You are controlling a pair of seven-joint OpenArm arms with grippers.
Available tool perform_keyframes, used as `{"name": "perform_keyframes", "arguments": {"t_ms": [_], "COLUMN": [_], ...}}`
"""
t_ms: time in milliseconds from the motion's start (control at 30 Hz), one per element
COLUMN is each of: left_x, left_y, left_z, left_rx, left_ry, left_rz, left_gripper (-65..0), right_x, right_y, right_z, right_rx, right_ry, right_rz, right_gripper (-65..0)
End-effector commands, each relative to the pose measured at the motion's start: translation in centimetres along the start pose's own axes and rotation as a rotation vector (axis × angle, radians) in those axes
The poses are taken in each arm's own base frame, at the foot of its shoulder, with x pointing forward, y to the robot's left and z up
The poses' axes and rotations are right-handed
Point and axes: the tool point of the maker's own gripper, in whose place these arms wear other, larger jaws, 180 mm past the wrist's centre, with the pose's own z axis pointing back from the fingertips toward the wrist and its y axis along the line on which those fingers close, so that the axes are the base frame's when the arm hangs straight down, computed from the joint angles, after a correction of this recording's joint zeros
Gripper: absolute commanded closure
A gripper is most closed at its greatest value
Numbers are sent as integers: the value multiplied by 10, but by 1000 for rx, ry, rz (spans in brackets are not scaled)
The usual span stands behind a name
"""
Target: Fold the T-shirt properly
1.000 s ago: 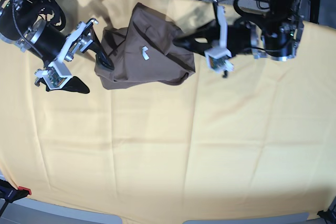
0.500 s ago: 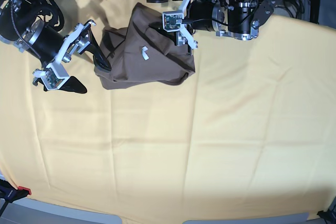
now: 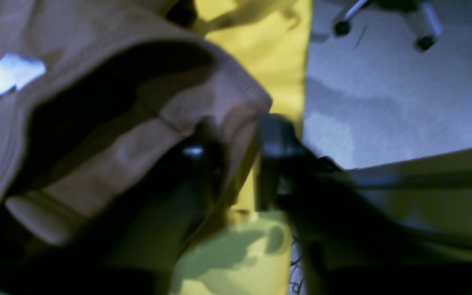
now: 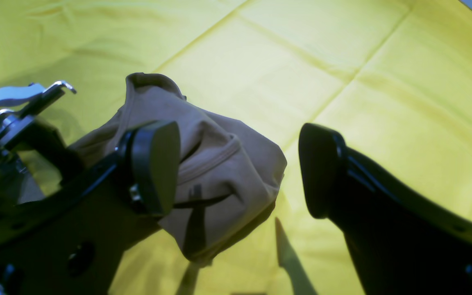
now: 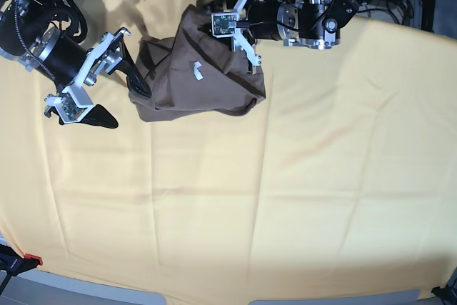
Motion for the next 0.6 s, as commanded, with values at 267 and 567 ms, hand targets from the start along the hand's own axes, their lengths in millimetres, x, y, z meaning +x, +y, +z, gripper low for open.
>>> {"name": "perform_keyframes", "arguments": {"t_ms": [267, 567], "left_x": [7, 15], "left_y": [9, 13], "left_z": [3, 13], "left_rx": [39, 64], "left_ry": [-15, -10], "left_rz": [-61, -78], "left_gripper": [0, 0], "right_x": [15, 14], "right_y": [1, 0], "right_z": [3, 2], "right_rx": [6, 3], "right_ry": [-62, -59], "right_rz": [19, 20], "right_gripper": [-467, -467]}}
